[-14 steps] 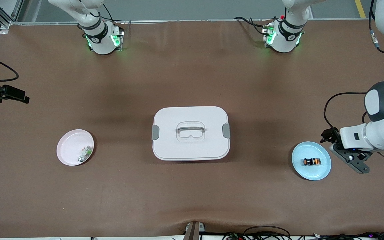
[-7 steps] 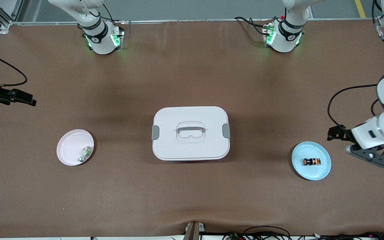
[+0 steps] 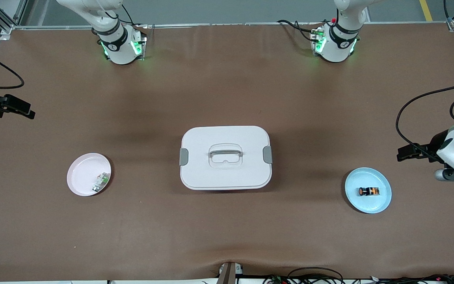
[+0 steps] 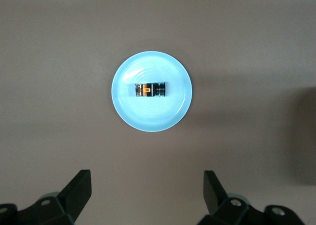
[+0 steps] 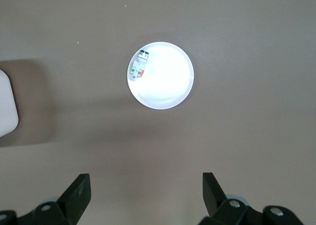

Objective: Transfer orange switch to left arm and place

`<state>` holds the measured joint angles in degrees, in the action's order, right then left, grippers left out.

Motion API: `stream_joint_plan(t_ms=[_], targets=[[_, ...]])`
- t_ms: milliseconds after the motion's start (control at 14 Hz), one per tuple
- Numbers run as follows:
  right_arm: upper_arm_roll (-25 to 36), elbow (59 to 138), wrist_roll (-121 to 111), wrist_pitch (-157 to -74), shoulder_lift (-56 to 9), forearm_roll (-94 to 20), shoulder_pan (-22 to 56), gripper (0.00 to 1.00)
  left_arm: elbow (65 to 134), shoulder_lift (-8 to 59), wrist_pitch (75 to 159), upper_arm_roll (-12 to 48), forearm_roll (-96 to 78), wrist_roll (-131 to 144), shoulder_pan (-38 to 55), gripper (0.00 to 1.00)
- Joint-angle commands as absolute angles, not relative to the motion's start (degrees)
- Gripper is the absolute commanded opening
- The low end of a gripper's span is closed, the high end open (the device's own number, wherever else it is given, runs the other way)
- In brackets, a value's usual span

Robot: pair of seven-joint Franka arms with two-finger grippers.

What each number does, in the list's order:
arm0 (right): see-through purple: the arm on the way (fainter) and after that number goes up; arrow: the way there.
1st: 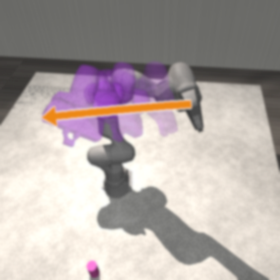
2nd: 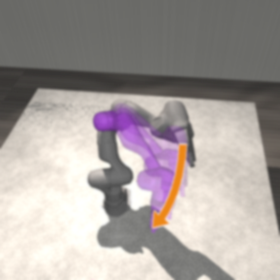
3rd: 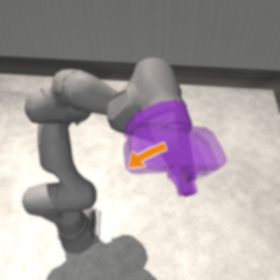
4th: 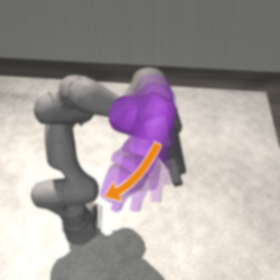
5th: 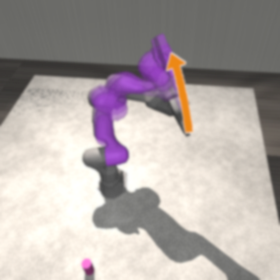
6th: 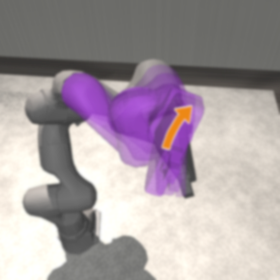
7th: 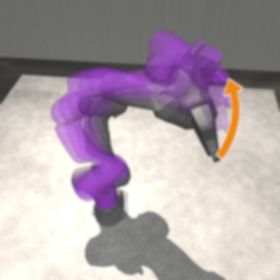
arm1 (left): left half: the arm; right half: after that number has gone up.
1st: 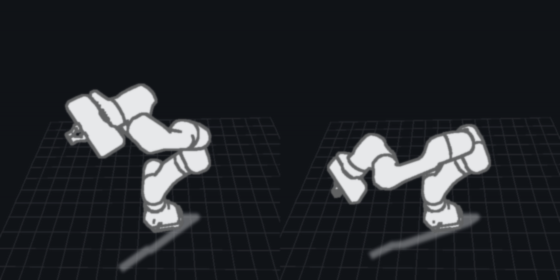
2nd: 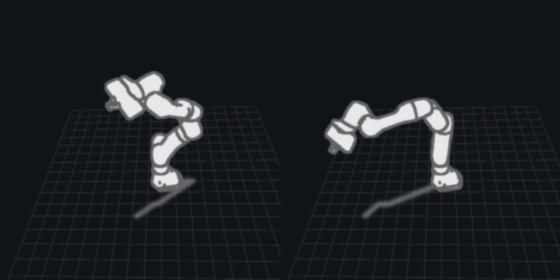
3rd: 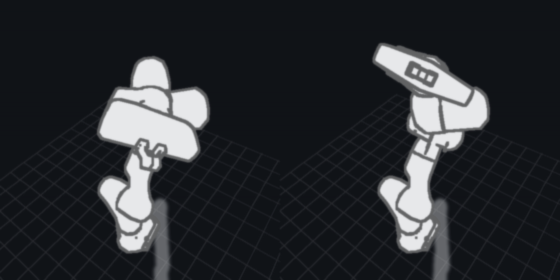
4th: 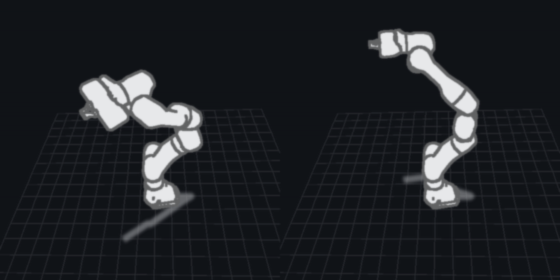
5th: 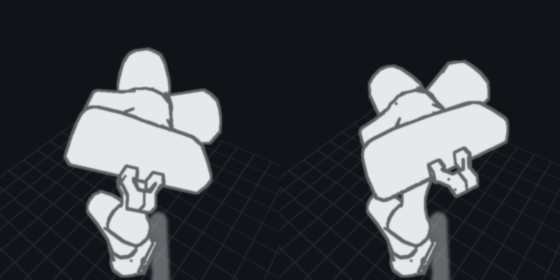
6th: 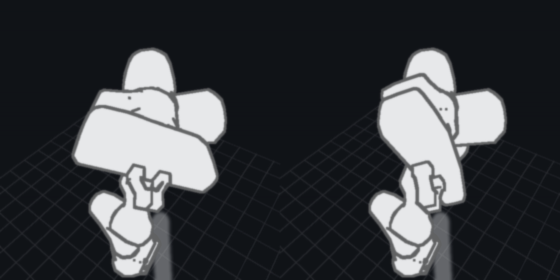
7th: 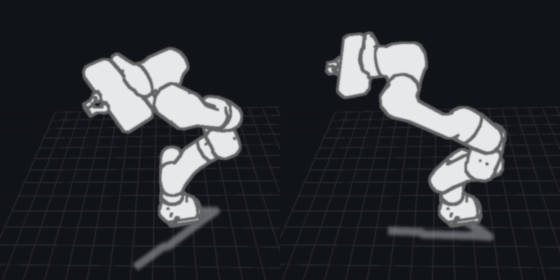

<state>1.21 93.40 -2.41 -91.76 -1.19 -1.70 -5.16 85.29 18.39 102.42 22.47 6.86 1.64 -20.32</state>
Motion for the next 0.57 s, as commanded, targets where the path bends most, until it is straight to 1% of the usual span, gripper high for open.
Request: stream_joint_plan(t_ms=[0,215,287,358,502], targets=[[0.26,92.11,-1.58,-90.88,-1.32,-0.79,-6.24,1.00,86.13,15.21,101.16,22.15,6.15,1.59,-22.84,1.00],[0.26,91.32,-1.67,-90.97,-1.32,-0.79,-6.33,1.00,85.08,15.21,100.81,22.15,6.33,1.05,-23.82,1.00],[0.26,91.32,-1.84,-90.88,-1.41,-0.79,-6.33,1.00,84.82,14.77,98.81,22.24,6.33,1.66,-23.73,1.00],[0.26,91.32,-1.85,-90.97,-1.41,-0.79,-6.33,1.00,83.86,13.90,96.79,22.41,6.85,2.10,-23.73,1.00],[0.26,91.23,-1.93,-90.97,-1.41,-0.79,-6.33,1.00,83.85,11.44,95.98,22.50,6.86,2.02,-23.73,1.00]])
